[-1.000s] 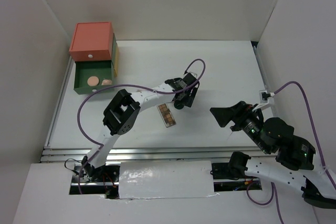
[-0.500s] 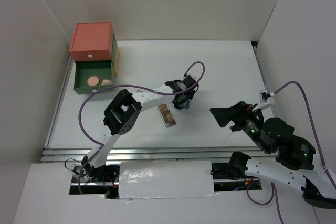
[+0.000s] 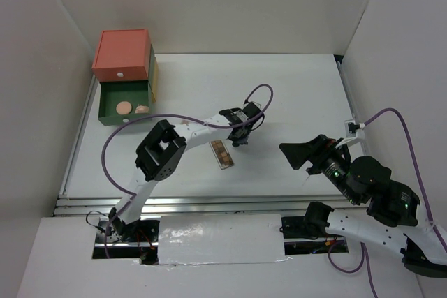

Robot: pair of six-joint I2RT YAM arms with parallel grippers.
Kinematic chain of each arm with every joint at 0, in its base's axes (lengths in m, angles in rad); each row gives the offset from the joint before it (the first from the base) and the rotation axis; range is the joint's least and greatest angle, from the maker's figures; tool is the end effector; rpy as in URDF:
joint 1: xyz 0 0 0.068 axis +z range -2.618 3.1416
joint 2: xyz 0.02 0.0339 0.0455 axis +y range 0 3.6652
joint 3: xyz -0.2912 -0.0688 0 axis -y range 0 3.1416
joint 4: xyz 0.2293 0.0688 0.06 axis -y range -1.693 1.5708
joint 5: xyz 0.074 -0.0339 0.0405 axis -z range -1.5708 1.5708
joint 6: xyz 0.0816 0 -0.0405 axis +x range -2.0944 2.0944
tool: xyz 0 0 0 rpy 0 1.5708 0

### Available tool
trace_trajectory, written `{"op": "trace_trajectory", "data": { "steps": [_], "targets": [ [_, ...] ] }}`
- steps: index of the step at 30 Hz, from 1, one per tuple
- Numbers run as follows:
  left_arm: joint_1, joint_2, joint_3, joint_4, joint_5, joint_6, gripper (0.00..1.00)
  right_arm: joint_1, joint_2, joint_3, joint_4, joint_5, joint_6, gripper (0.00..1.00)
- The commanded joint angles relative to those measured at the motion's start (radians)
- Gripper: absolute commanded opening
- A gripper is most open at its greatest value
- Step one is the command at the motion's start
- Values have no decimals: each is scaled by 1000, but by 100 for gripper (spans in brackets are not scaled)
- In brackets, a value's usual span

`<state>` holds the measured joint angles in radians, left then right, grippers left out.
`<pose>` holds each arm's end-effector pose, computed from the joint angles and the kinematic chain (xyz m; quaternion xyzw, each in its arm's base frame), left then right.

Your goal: Organize the makeup

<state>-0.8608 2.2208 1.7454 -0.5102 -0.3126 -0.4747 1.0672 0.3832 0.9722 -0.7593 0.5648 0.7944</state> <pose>0.3523 -0.3714 0.1673 0.1374 0.9369 -0.0594 0.3160 0.0615 0.0211 0.3754 0.0780 0.7520 0.3692 0.5405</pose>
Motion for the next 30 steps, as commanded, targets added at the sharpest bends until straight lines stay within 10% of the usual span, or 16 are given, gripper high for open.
{"op": "trace_trajectory", "data": {
  "steps": [1, 8, 14, 21, 30],
  "targets": [
    [-46, -153, -14, -28, 17, -28, 11, 0, 2, 20, 15, 14, -11, 100],
    [48, -475, 8, -161, -184, -47, 15, 2, -4, 10, 18, 12, -8, 100],
    [483, -611, -29, -274, -157, -88, 17, 0, -15, -10, 48, -14, -4, 100],
    [833, -560, -14, -240, -39, -84, 25, 0, -17, -13, 51, -25, -9, 100],
    [934, -441, -7, -228, -13, -148, 52, 2, -9, -21, 60, -36, -20, 100]
  ]
}}
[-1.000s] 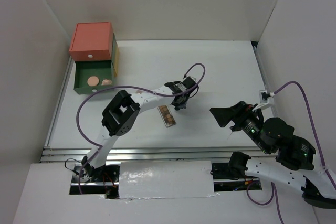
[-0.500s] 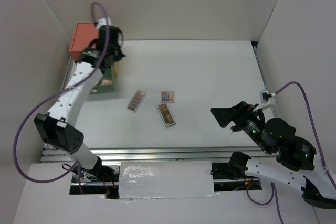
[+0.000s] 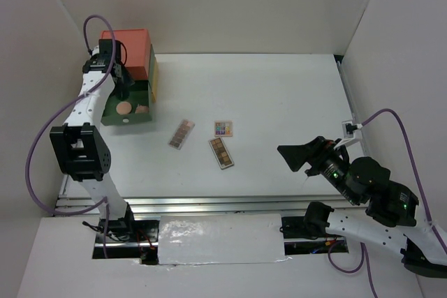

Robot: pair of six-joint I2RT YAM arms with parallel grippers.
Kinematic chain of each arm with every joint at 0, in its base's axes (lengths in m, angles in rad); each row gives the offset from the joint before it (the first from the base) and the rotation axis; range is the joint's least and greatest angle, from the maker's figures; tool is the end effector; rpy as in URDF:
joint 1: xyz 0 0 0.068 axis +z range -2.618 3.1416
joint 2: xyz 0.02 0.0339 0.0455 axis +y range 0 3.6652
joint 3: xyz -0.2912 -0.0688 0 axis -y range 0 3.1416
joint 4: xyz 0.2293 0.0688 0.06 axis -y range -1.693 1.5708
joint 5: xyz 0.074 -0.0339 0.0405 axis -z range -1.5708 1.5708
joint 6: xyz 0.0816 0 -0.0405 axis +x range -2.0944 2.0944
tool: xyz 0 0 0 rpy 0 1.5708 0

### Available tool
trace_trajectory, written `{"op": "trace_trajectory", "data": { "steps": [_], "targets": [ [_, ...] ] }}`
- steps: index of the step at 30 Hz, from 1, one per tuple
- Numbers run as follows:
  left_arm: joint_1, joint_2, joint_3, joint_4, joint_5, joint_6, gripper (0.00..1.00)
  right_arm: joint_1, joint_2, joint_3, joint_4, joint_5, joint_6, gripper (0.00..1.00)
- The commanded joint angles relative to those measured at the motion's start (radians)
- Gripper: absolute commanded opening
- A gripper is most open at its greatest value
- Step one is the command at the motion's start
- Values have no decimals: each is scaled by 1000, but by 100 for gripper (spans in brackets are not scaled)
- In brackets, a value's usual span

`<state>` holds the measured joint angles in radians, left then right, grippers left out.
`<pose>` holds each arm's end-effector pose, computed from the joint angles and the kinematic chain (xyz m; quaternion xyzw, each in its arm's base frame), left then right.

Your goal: Organize the makeup

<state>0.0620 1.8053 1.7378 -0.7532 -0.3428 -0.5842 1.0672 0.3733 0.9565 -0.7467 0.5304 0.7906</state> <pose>0.4208 0.0536 0.3308 -0.3504 0.8496 0.0601 0.3897 0.0601 0.0236 0.3726 0.0665 0.7522 0.3805 0.5339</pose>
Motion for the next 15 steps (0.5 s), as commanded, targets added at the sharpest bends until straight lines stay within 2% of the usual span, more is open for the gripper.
{"op": "trace_trajectory", "data": {
  "steps": [1, 4, 6, 9, 11, 13, 14, 15],
  "targets": [
    [13, -32, -21, 34, 19, -43, 66, 0, 1, -9, 52, -3, -19, 100],
    [15, -63, -46, 34, 16, -65, 91, 2, -1, -7, 47, 0, -22, 100],
    [15, -116, -93, 49, 5, -86, 99, 2, -2, -10, 47, 3, -22, 100],
    [30, -243, -229, 112, 39, -133, 99, 2, -11, -21, 58, 3, -24, 100],
    [48, -355, -323, 152, 68, -219, 96, 2, -19, -33, 64, 3, -21, 100],
    [52, -513, -522, 228, 82, -346, 92, -1, -24, -45, 78, 2, -21, 100],
    [52, -579, -609, 277, 94, -382, 86, 0, -24, -50, 87, 5, -21, 100],
    [53, -698, -762, 328, 106, -417, 82, 0, -27, -55, 92, 2, -25, 100]
  ]
}}
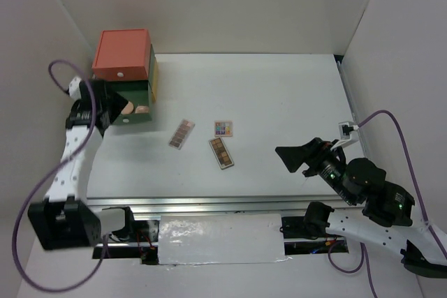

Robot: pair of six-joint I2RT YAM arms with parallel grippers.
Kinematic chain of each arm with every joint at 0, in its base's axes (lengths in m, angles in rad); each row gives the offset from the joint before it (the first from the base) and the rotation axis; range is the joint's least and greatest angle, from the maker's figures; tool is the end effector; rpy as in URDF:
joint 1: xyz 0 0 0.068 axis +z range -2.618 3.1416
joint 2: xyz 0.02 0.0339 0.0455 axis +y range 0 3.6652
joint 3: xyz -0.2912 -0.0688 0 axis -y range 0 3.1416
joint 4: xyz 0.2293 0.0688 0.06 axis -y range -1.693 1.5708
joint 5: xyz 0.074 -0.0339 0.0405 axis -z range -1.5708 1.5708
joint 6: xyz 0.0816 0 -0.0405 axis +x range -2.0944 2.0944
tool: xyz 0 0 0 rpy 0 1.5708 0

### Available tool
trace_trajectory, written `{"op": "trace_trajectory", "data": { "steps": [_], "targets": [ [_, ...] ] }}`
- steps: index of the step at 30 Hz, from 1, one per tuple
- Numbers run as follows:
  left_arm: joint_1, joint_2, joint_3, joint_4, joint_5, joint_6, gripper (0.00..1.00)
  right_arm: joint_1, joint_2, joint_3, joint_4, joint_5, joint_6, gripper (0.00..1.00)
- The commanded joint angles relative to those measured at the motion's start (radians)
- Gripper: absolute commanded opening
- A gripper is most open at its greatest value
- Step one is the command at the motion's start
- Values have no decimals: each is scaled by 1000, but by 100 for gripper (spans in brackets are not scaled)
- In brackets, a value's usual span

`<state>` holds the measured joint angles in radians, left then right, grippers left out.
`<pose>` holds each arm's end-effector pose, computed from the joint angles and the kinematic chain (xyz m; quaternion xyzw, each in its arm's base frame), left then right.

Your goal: Organize the makeup

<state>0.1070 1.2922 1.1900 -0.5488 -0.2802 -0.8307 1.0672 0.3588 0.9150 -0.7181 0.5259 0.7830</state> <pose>0.2913 0.0540 0.3374 -0.4562 0.7636 -0.0386 0.4553 0.0615 0.0267 0.3645 0.0624 0.7522 0.3803 0.5345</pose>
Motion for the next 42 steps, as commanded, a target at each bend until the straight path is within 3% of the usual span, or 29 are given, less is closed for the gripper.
{"op": "trace_trajectory", "data": {
  "steps": [1, 6, 11, 18, 25, 42],
  "targets": [
    [10, -233, -272, 179, 47, -233, 79, 0, -11, -15, 65, 0, -18, 100],
    [13, -369, -478, 216, 50, -338, 54, 0, -11, -11, 62, -7, -31, 100],
    [16, -312, -564, 312, 42, -396, 36, 0, -20, -22, 74, -23, -37, 100],
    [19, -183, -529, 360, -28, -418, 21, 0, -34, -11, 45, 3, -48, 100],
    [19, -97, -469, 431, -100, -395, 25, -1, -44, -21, 43, 25, -57, 100],
    [20, 67, -320, 535, -90, -347, 31, 0, -26, -21, 39, 71, -73, 100]
  ]
}}
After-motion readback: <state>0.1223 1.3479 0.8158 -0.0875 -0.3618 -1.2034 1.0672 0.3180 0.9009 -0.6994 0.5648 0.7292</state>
